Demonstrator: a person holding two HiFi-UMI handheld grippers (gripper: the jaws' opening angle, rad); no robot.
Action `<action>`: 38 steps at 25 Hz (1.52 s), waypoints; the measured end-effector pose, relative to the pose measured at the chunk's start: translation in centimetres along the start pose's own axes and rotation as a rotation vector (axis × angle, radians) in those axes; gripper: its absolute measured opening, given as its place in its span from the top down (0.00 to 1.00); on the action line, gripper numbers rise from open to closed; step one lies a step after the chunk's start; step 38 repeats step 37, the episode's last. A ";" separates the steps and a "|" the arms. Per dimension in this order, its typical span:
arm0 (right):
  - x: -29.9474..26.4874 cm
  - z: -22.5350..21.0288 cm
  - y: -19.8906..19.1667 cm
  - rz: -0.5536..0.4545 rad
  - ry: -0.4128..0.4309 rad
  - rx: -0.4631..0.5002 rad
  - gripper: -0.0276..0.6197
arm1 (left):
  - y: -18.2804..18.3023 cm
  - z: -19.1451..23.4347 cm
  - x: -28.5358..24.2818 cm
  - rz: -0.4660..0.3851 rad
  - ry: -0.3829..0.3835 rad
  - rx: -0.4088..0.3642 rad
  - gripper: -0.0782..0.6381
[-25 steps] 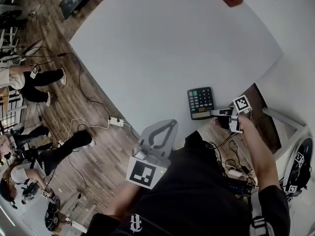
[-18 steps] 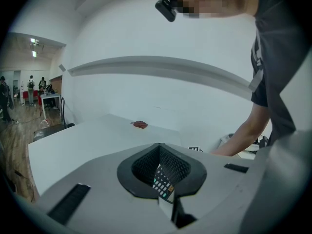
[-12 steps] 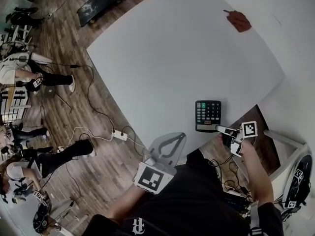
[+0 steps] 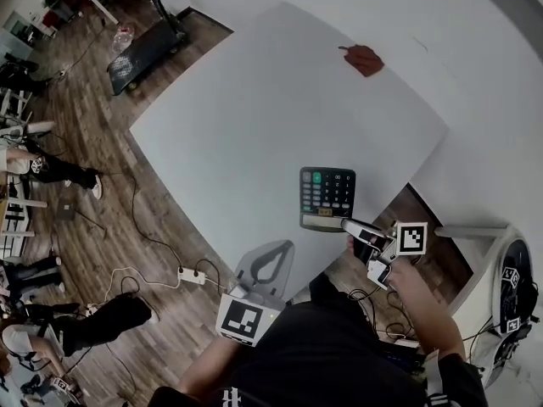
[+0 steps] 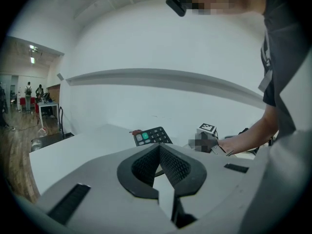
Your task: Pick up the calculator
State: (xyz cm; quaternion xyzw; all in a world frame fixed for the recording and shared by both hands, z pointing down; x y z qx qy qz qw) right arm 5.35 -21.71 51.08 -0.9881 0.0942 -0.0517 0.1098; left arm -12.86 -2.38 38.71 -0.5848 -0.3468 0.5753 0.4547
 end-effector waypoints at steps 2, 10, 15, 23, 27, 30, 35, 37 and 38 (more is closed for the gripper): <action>-0.7 3.0 -0.1 -0.030 0.009 0.068 0.86 | 0.5 0.2 0.3 -0.022 -0.005 0.000 0.88; -1.1 9.9 -2.0 -0.147 0.072 0.146 0.86 | 2.7 0.2 2.7 -0.119 -0.030 -0.002 0.88; -1.0 13.3 -4.0 -0.226 0.082 0.193 0.86 | 3.9 0.3 4.7 -0.162 -0.045 0.001 0.88; -1.9 18.7 -6.7 -0.295 0.135 0.294 0.86 | 5.3 0.6 7.3 -0.222 -0.099 0.005 0.88; -2.4 19.6 -7.9 -0.303 0.157 0.309 0.86 | 5.3 0.9 8.4 -0.248 -0.114 0.000 0.88; -2.7 20.0 -8.6 -0.314 0.163 0.311 0.86 | 5.3 1.2 9.0 -0.265 -0.125 -0.010 0.88; -2.7 20.8 -9.9 -0.327 0.189 0.306 0.86 | 5.3 1.0 10.2 -0.276 -0.135 -0.009 0.88; -2.8 21.4 -10.5 -0.330 0.197 0.305 0.86 | 5.3 0.9 10.8 -0.278 -0.139 -0.010 0.88; -2.8 21.4 -10.5 -0.330 0.197 0.305 0.86 | 5.3 0.9 10.8 -0.278 -0.139 -0.010 0.88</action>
Point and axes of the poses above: the fingertips, and each gripper's own axes: x backward along the fingers, z to its left, y out of its top, the point moved 9 cm from there along x, backward along the fingers, and after that the axes turned 15 degrees about y, right-handed, at the moved point
